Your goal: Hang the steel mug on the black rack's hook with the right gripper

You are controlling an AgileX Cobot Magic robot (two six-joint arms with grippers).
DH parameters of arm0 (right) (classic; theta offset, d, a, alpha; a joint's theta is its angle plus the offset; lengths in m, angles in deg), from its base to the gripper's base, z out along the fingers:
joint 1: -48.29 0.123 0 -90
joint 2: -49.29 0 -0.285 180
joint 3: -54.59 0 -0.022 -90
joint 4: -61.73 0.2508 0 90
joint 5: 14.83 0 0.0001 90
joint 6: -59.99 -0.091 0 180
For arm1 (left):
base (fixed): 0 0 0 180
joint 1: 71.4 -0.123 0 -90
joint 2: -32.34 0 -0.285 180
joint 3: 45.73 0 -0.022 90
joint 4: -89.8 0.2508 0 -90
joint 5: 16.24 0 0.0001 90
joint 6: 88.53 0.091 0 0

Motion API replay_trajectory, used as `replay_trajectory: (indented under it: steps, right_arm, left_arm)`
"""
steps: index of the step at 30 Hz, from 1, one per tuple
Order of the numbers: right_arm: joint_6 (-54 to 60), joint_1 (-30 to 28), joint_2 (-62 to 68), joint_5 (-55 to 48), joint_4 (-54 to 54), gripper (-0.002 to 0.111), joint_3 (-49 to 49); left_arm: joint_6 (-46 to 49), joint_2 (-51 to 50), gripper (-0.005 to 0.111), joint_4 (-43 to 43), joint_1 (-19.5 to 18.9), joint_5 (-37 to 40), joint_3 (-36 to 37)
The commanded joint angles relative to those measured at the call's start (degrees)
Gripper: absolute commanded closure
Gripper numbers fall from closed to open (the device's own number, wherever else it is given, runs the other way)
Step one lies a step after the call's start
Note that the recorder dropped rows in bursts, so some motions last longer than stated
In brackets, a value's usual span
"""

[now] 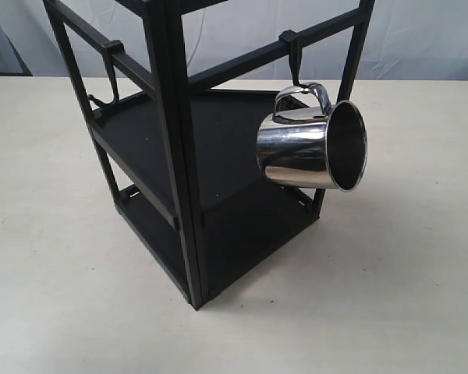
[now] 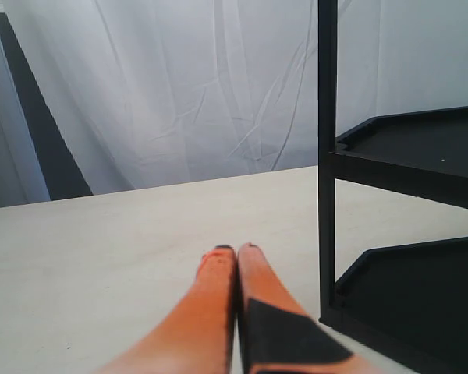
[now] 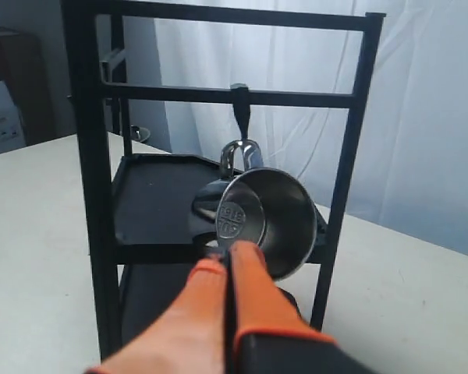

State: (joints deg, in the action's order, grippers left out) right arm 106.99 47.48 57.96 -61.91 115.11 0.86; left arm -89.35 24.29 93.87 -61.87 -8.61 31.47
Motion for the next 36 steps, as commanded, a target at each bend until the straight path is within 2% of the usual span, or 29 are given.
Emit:
replay_trajectory:
  steps: [1,6,14,36]
  right_arm:
    - [0.3,1.47,-0.88,8.89,0.67,0.109,-4.86]
    - [-0.87,1.47,-0.88,19.99,1.69,0.109,-13.35]
    - [-0.87,1.47,-0.88,27.89,2.08,0.109,-23.49]
    - [-0.87,1.47,-0.88,29.88,3.85,0.109,-23.49]
  left_arm:
    - [-0.14,0.27,0.105,0.04,0.27,-0.3,0.02]
    - [-0.14,0.27,0.105,0.04,0.27,-0.3,0.02]
    - [-0.14,0.27,0.105,0.04,0.27,-0.3,0.02]
    - [-0.14,0.27,0.105,0.04,0.27,-0.3,0.02]
